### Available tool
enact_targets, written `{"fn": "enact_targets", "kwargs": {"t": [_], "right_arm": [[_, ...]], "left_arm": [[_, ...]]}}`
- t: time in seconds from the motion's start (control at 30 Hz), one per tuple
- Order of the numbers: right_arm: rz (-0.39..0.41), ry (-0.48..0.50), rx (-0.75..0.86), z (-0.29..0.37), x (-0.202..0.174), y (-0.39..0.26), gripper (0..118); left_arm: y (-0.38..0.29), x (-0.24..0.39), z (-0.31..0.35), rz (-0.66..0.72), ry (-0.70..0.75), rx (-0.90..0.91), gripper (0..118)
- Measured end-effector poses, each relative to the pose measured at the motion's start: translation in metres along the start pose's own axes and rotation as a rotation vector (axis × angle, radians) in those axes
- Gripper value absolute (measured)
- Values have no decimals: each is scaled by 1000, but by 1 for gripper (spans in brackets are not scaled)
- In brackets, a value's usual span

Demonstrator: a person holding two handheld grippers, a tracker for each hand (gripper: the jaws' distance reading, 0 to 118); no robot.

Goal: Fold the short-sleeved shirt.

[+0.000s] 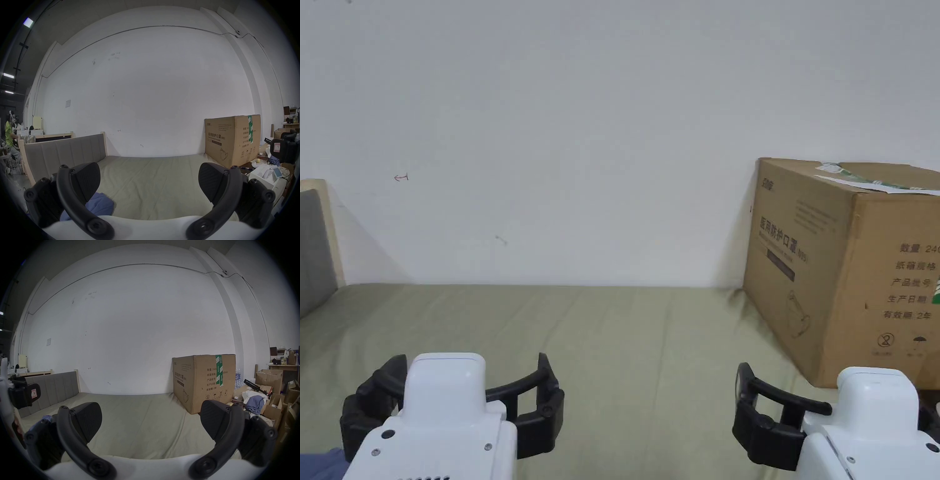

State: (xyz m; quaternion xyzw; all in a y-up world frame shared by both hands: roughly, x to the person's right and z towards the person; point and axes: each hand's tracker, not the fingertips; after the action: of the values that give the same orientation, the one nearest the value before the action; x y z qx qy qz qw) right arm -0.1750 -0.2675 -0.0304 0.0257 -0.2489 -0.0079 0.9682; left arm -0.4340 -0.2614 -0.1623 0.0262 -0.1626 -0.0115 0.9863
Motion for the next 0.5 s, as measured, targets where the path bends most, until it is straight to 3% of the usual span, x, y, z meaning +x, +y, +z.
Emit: {"fn": "enact_targets", "kwargs": {"t": [0.5], "right_arm": [[14,7,-28,-3,-2,-4,118]], "left_arm": [[-6,-1,-4,-4,-7,-32,118]]}}
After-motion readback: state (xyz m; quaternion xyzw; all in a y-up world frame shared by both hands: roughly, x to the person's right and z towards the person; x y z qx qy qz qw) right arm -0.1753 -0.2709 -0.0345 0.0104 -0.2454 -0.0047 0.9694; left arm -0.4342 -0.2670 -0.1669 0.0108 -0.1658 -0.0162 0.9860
